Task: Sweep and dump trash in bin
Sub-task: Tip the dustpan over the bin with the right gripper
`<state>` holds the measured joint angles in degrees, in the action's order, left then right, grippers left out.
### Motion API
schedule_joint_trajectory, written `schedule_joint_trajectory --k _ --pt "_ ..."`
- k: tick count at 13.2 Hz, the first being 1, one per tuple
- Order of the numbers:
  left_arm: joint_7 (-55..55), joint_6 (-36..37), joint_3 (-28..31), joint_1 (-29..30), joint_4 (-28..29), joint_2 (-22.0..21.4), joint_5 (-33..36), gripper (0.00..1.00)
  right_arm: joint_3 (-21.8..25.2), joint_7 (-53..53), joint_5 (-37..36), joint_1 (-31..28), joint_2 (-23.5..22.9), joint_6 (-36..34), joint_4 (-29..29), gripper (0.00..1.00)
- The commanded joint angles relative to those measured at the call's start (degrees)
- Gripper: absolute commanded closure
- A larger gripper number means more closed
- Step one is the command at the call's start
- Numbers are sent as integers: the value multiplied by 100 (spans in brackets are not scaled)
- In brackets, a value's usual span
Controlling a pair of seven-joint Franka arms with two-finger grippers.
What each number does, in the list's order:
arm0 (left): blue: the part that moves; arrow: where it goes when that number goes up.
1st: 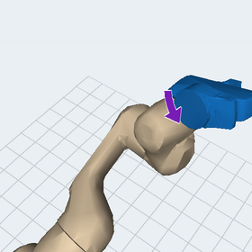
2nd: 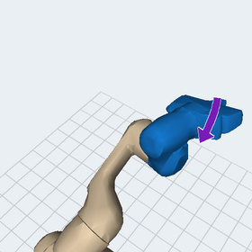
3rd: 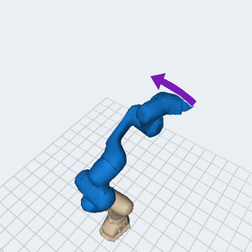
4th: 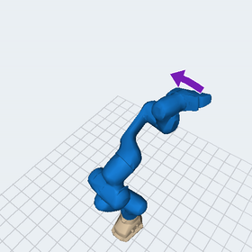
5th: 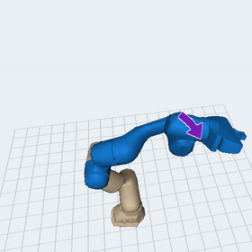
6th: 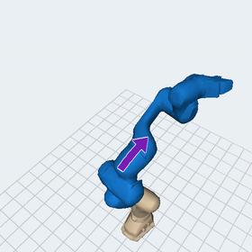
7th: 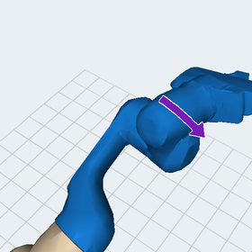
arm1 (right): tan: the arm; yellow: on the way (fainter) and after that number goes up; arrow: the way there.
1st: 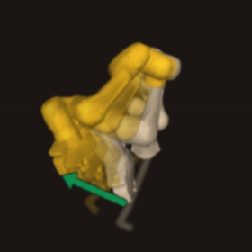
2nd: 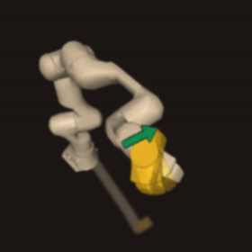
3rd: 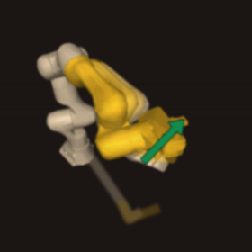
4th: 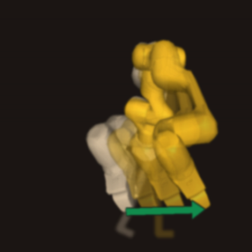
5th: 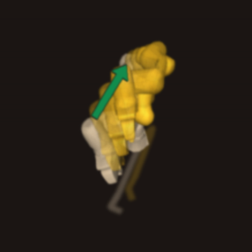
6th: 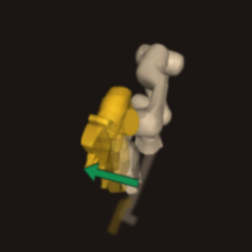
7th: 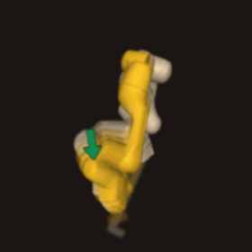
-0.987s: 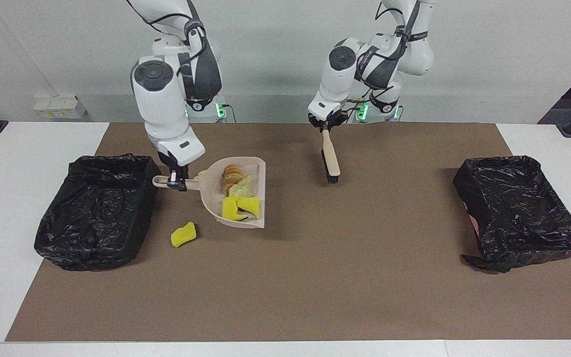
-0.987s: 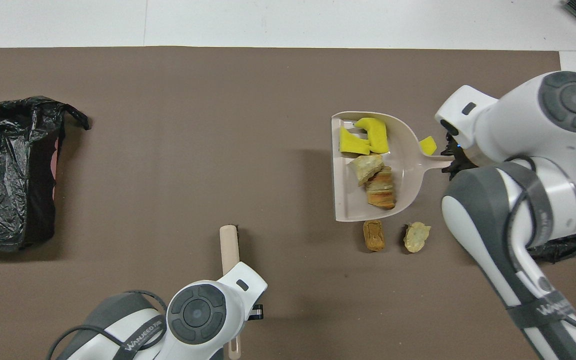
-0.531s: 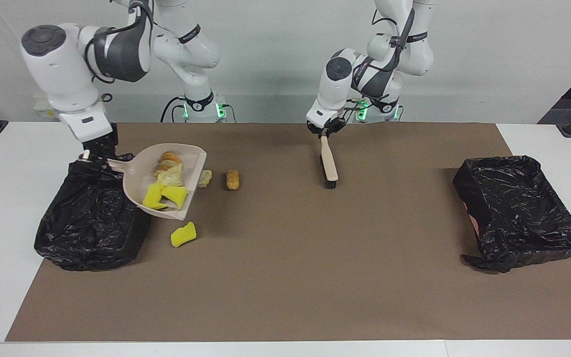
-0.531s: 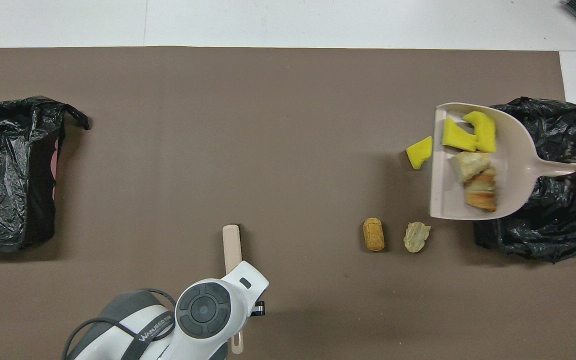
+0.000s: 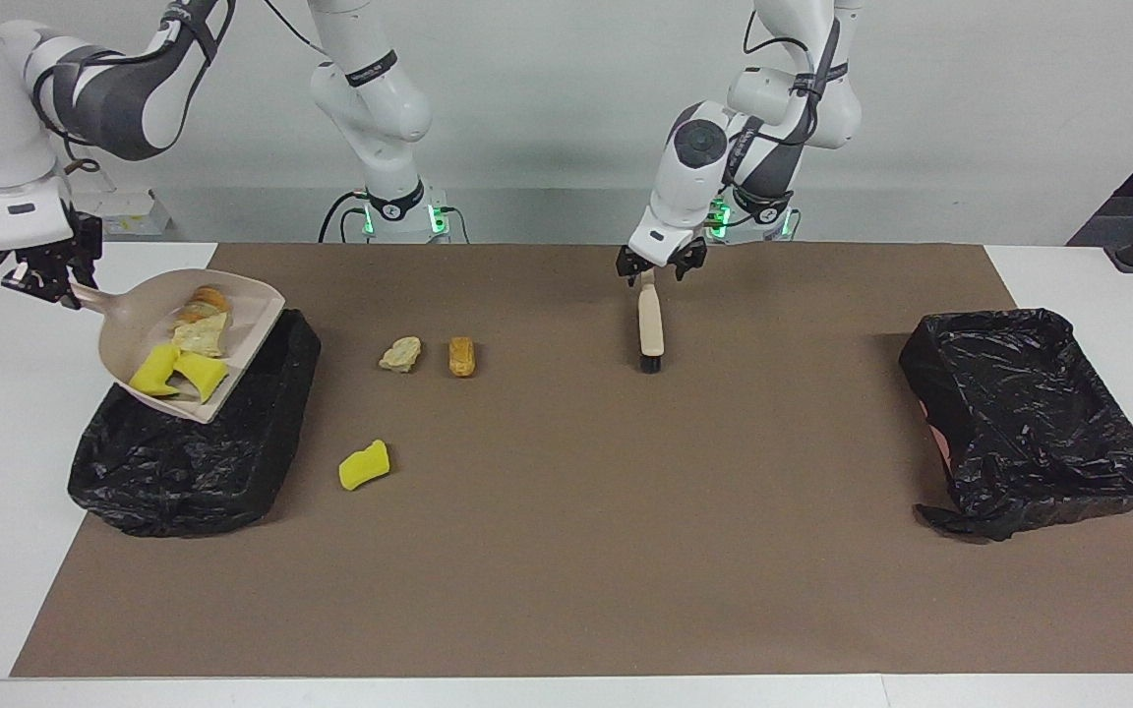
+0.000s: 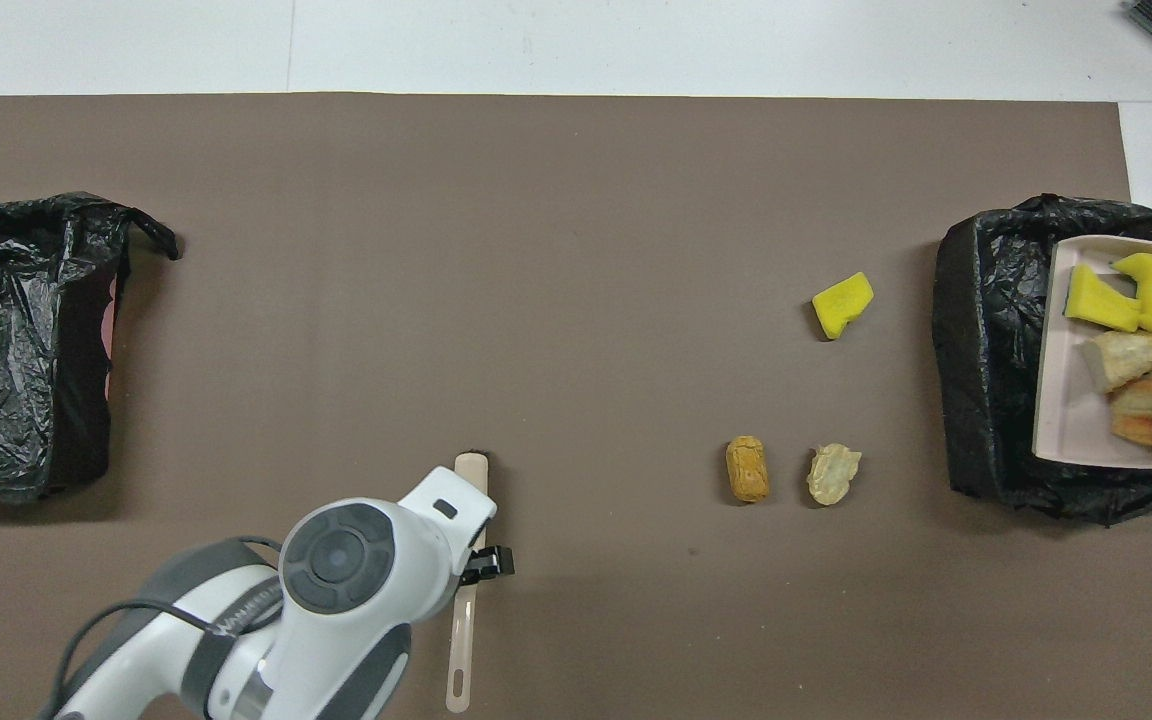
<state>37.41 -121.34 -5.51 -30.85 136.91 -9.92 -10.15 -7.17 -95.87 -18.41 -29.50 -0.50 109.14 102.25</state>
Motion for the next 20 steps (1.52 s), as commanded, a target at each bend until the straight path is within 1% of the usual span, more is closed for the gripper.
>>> schedule_joint_trajectory --k 1,3,4,5,7,9,11,13,15,17,18,19,20 --pt "-627 356 -20 859 -471 8 171 0 -92 541 -836 111 24 151 66 100" --pt "-1102 443 -29 1439 -717 34 407 0 -83 684 -1059 225 15 168 145 100" --pt "-1409 609 -29 1694 -849 52 591 0 -83 902 -1199 234 -2 203 172 100" --pt "-1743 750 -20 1888 -928 52 724 0 -100 1156 -1487 269 6 238 259 100" --pt "-2367 796 -20 2310 -1060 52 821 0 -92 1666 -1963 567 6 230 382 100" --pt "-2607 944 -20 2609 -1279 78 822 0 -92 1975 -2402 708 -11 230 488 100" --pt "-2800 1155 -3 2812 -1639 174 917 0 -92 2290 -2841 910 -11 134 602 100" --pt "-2827 1453 -2 2997 -2183 367 962 0 -92 2625 -3325 1173 15 -94 691 100" --pt "-2836 1752 6 3146 -2711 491 962 0 -92 2679 -3896 1367 7 -349 682 100" --pt "-2836 1859 6 3173 -2958 465 962 0 -92 2705 -4222 1464 -2 -438 647 100" --pt "-2836 1885 6 3173 -3064 439 962 0 -92 2662 -4511 1482 6 -490 647 100" --pt "-2836 1999 6 3173 -3178 413 962 0 -92 2627 -4809 1561 -2 -525 629 100" --pt "-2836 2209 15 3173 -3327 395 953 0 -100 2626 -4934 1614 -2 -717 612 100"
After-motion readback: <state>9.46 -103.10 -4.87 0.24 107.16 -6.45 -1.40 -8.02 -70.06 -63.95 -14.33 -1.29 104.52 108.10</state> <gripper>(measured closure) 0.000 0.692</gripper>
